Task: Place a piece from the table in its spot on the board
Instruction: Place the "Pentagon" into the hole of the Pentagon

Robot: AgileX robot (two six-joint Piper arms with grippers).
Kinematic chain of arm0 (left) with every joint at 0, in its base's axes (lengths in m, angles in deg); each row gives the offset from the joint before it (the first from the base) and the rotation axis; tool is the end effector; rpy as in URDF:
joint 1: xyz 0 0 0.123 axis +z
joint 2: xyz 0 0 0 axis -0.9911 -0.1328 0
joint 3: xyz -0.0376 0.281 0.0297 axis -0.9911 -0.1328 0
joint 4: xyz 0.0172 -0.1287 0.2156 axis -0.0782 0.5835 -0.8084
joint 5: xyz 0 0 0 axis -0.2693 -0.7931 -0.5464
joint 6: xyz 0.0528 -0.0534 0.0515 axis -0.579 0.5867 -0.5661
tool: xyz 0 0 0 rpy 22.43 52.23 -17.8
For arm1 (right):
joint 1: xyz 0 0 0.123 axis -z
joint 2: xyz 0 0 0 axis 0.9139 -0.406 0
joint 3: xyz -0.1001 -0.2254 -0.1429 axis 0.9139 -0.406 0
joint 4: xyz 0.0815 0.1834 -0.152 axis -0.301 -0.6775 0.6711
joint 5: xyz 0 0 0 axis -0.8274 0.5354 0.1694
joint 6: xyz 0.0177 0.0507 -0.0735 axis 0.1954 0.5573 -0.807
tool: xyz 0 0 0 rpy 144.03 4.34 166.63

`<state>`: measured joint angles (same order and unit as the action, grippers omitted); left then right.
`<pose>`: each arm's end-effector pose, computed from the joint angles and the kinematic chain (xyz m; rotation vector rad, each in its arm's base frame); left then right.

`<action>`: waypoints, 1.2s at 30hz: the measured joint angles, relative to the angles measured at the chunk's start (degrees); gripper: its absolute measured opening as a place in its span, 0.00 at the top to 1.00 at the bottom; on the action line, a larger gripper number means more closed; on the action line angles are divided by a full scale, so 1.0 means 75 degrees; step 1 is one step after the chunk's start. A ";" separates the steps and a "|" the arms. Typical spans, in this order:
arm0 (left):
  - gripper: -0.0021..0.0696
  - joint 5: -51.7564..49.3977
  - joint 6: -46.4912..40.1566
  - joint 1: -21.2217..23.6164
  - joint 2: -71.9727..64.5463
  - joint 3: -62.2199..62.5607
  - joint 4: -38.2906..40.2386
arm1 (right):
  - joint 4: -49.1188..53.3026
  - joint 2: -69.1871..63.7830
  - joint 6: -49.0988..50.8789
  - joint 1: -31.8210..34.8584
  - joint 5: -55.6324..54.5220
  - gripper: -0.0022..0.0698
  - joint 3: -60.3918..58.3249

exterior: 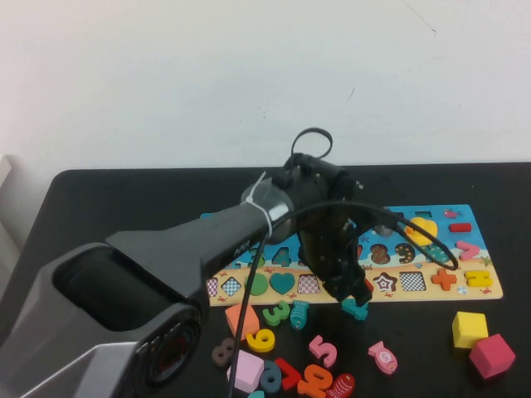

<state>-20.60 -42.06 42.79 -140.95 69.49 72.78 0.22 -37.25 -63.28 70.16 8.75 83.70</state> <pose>0.3933 -0.3327 0.1384 1.2871 2.5027 -0.1956 0.0532 0.0035 0.1742 0.2504 1.8373 0.2045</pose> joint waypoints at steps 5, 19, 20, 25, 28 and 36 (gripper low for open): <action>0.54 0.0130 0.0285 0.0000 -0.0307 0.0030 -0.0052 | 0.0000 0.0000 0.0000 0.0000 0.0000 0.94 0.0000; 0.54 0.0199 0.0863 0.0045 -0.0783 0.0855 -0.0193 | 0.0000 0.0000 0.0000 0.0000 0.0000 0.94 0.0000; 0.54 0.0162 0.0874 0.0045 -0.0822 0.0890 -0.0193 | 0.0000 0.0000 0.0000 0.0000 0.0000 0.94 0.0000; 0.54 0.0054 0.0900 0.0045 -0.0894 0.0984 -0.0193 | 0.0000 0.0000 0.0000 0.0000 0.0000 0.94 0.0000; 0.54 0.0037 0.0930 0.0061 -0.0894 0.0985 -0.0193 | 0.0000 0.0000 0.0000 0.0000 0.0000 0.94 0.0000; 0.54 -0.0153 0.0930 0.0201 -0.0913 0.0985 -0.0160 | 0.0000 0.0000 0.0000 0.0000 0.0000 0.94 0.0000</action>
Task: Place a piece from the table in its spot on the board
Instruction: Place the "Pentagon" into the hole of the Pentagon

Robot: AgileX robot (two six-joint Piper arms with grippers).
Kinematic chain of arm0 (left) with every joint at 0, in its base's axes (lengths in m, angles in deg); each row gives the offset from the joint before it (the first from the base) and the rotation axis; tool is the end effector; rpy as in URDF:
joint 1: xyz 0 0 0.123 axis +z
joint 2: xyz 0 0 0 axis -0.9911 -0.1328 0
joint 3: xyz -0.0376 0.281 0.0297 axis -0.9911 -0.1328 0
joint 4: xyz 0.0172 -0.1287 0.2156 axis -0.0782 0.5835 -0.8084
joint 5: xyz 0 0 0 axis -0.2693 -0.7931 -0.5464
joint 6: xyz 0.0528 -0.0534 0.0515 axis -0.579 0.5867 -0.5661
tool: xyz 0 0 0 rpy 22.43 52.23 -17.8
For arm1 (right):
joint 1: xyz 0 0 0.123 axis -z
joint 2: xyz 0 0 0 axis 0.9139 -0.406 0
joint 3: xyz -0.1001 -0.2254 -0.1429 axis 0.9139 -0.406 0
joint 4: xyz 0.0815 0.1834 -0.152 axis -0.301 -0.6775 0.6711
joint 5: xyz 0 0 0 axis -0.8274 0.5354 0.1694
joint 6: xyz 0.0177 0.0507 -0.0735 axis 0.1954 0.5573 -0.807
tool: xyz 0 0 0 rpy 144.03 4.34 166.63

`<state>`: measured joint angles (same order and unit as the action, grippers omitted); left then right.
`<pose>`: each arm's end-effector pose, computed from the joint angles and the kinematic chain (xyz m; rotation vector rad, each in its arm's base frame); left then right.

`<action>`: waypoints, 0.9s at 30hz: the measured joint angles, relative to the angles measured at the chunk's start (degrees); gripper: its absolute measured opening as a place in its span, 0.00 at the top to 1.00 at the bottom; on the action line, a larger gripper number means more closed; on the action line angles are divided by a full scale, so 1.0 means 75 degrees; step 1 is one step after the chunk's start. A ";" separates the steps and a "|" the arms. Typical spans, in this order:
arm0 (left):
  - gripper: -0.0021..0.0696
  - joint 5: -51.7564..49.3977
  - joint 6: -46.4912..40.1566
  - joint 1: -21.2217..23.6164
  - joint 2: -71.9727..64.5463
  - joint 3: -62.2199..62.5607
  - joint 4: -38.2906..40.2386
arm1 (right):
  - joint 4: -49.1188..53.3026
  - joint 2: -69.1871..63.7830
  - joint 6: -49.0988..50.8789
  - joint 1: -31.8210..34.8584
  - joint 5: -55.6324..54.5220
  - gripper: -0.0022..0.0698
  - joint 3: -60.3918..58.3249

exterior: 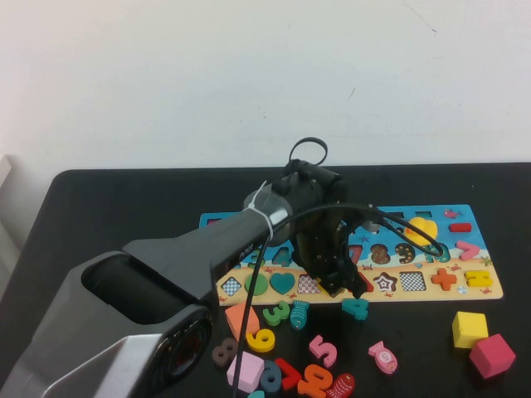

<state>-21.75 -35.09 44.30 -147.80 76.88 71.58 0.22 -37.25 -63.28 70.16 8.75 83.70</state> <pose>0.4157 -0.3312 0.1107 1.1175 2.5973 -0.1889 0.0532 0.0035 0.1742 0.2504 1.8373 0.2045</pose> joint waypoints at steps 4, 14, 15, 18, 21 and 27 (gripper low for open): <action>0.49 -0.0028 0.0000 0.0000 0.0000 0.0000 0.0000 | 0.0000 0.0000 0.0000 0.0000 0.0000 0.94 0.0000; 0.46 0.0128 0.0000 0.0000 0.0000 0.0000 0.0216 | 0.0000 0.0000 0.0000 0.0000 0.0000 0.94 0.0000; 0.46 0.0128 0.0000 0.0000 0.0000 0.0000 0.0216 | 0.0000 0.0000 0.0000 0.0000 0.0000 0.94 0.0000; 0.44 0.0146 0.0000 0.0000 0.0000 0.0000 0.0216 | 0.0000 0.0000 0.0000 0.0000 0.0000 0.94 0.0000; 0.41 0.0146 0.0000 0.0000 0.0000 0.0000 0.0216 | 0.0000 0.0000 0.0000 0.0000 0.0000 0.94 0.0000; 0.38 -0.0192 0.0000 0.0000 0.0032 0.0430 0.0202 | 0.0000 0.0000 0.0000 0.0000 0.0000 0.94 0.0000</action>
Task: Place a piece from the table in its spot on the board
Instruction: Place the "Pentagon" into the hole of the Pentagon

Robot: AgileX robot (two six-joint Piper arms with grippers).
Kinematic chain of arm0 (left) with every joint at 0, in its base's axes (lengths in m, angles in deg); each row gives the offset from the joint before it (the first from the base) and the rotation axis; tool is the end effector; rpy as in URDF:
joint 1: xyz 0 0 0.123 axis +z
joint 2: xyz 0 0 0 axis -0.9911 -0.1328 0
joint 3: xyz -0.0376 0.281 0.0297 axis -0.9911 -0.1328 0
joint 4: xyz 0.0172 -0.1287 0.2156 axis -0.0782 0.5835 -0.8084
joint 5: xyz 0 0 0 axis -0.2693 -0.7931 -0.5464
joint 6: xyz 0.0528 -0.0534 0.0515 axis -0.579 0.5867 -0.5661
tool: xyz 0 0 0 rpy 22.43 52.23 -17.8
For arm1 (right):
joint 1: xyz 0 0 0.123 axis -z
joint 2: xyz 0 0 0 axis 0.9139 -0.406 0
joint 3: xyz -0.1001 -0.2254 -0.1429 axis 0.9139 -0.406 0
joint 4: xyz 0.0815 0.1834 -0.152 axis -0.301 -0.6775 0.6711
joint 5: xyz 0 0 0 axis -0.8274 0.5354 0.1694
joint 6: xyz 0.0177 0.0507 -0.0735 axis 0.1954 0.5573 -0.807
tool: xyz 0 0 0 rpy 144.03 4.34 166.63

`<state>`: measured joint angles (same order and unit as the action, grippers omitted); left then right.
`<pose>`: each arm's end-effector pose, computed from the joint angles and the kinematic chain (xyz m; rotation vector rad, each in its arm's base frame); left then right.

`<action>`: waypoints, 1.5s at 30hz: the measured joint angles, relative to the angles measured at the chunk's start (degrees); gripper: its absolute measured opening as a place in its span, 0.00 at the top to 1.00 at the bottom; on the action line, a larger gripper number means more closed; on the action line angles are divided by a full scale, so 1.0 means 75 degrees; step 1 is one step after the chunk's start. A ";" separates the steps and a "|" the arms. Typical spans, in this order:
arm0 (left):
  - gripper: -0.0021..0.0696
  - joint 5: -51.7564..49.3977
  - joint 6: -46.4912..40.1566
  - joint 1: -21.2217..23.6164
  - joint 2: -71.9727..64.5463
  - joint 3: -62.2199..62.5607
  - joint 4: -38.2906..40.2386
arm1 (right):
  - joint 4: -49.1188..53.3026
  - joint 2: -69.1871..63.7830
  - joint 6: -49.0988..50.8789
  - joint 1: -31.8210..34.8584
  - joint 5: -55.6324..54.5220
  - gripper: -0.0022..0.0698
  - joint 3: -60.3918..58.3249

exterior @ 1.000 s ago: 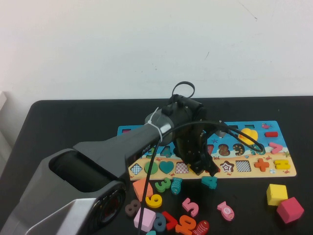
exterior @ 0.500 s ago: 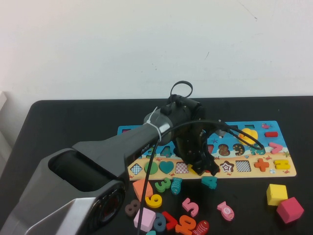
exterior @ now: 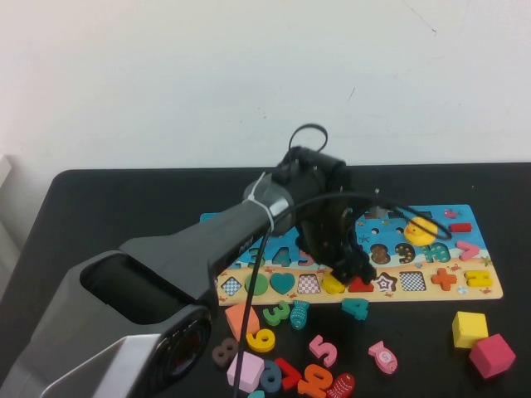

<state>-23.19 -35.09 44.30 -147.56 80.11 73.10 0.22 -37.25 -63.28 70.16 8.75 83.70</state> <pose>0.4185 -0.3360 0.1280 1.0939 2.5732 -0.2344 0.0532 0.0035 0.1742 0.2504 1.8373 0.2045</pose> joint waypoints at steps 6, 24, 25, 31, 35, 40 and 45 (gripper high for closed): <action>0.47 -0.0888 -0.0049 0.0000 0.0132 0.0744 -0.0024 | 0.0000 0.0000 0.0000 0.0000 0.0000 0.94 0.0000; 0.97 -0.1635 0.0005 0.0000 0.0129 0.0795 -0.0511 | 0.0000 0.0000 0.0000 0.0000 0.0000 0.94 0.0000; 0.97 -0.1635 0.0049 0.0000 0.0129 0.0795 -0.0585 | 0.0000 0.0000 0.0000 0.0000 0.0000 0.94 0.0000; 0.97 -0.1820 0.0264 0.0000 0.0129 0.0795 -0.1008 | 0.0000 0.0000 0.0000 0.0000 0.0000 0.94 0.0000; 0.97 -0.1893 0.0416 0.0051 0.0046 0.0795 -0.1050 | 0.0000 0.0000 0.0000 0.0000 0.0000 0.94 0.0000; 0.97 -0.1907 0.0552 0.0222 -0.0280 0.0795 -0.0877 | 0.0000 0.0000 0.0000 0.0000 0.0000 0.94 0.0000; 0.97 -0.1900 0.0583 0.0271 -0.0501 0.0795 -0.0730 | 0.0000 0.0000 0.0000 0.0000 0.0000 0.94 0.0000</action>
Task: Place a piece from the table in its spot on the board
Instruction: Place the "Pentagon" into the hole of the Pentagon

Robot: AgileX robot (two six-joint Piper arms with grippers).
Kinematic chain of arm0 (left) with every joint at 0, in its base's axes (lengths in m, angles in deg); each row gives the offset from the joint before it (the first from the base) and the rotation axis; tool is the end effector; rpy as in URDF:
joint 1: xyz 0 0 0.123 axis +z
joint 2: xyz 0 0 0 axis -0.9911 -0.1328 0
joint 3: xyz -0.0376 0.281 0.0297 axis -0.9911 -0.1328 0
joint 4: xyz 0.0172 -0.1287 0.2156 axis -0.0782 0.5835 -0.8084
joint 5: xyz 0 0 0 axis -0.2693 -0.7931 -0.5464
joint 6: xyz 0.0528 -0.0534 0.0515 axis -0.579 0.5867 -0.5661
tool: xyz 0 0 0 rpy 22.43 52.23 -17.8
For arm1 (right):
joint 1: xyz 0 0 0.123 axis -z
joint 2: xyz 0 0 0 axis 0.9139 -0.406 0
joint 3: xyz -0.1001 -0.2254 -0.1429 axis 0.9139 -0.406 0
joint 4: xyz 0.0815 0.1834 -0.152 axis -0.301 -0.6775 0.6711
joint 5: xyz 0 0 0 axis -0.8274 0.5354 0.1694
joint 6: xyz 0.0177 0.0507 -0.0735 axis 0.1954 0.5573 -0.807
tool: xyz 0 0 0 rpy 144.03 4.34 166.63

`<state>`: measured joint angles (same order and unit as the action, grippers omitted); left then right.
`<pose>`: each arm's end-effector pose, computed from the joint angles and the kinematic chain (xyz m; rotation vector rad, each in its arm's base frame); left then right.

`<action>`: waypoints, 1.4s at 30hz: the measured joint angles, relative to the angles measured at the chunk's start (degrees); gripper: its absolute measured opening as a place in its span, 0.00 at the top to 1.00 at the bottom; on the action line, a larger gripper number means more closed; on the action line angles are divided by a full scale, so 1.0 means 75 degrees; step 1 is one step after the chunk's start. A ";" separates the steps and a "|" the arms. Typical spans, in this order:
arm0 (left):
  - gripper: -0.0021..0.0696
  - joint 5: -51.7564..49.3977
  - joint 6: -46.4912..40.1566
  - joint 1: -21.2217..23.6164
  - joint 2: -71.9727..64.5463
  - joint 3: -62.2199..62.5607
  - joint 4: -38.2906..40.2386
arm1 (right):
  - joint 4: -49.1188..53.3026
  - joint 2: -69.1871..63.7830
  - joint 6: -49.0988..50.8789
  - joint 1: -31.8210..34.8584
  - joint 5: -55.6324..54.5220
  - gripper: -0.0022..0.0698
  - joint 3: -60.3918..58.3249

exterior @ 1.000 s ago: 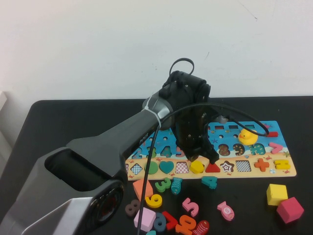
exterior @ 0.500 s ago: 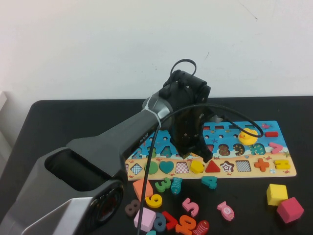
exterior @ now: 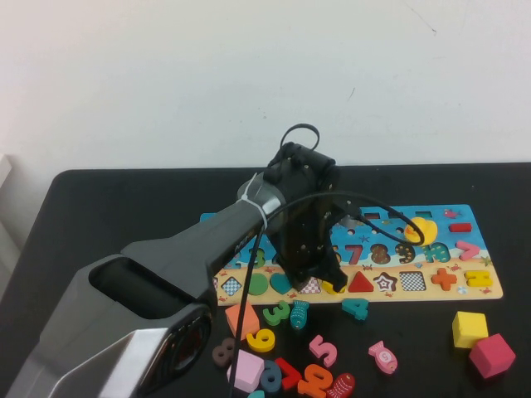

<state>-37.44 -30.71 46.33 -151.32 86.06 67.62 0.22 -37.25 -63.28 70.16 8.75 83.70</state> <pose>0.4268 -0.3095 0.1153 1.0672 2.7913 -0.0483 0.0532 0.0035 0.1742 0.2504 1.8373 0.2045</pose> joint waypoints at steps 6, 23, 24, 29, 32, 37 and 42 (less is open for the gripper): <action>0.97 0.0427 0.0000 0.0000 0.0000 0.0000 0.0190 | 0.0000 0.0000 0.0000 0.0000 0.0000 0.94 0.0000; 0.97 0.0609 0.0002 -0.0014 0.0000 0.0000 0.0770 | 0.0000 0.0000 0.0000 0.0000 0.0000 0.94 0.0000; 0.97 0.0642 0.0002 -0.0014 0.0000 0.0000 0.0770 | 0.0000 0.0000 0.0000 0.0000 0.0000 0.94 0.0000; 0.97 0.0946 0.0002 -0.0014 0.0000 0.0000 0.0770 | 0.0000 0.0000 0.0000 0.0000 0.0000 0.94 0.0000; 0.97 0.1081 0.0002 -0.0014 0.0000 0.0000 0.0797 | 0.0000 0.0000 0.0000 0.0000 0.0000 0.94 0.0000; 0.97 0.1117 0.0002 -0.0014 0.0000 0.0000 0.0764 | 0.0000 0.0000 0.0000 0.0000 0.0000 0.94 0.0000; 0.97 0.1219 -0.0180 -0.0014 0.0000 0.0000 0.0731 | 0.0000 0.0000 0.0000 0.0000 0.0000 0.94 0.0000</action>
<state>-28.30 -32.06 46.23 -151.32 86.06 73.10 0.22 -37.25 -63.28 70.16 8.75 83.70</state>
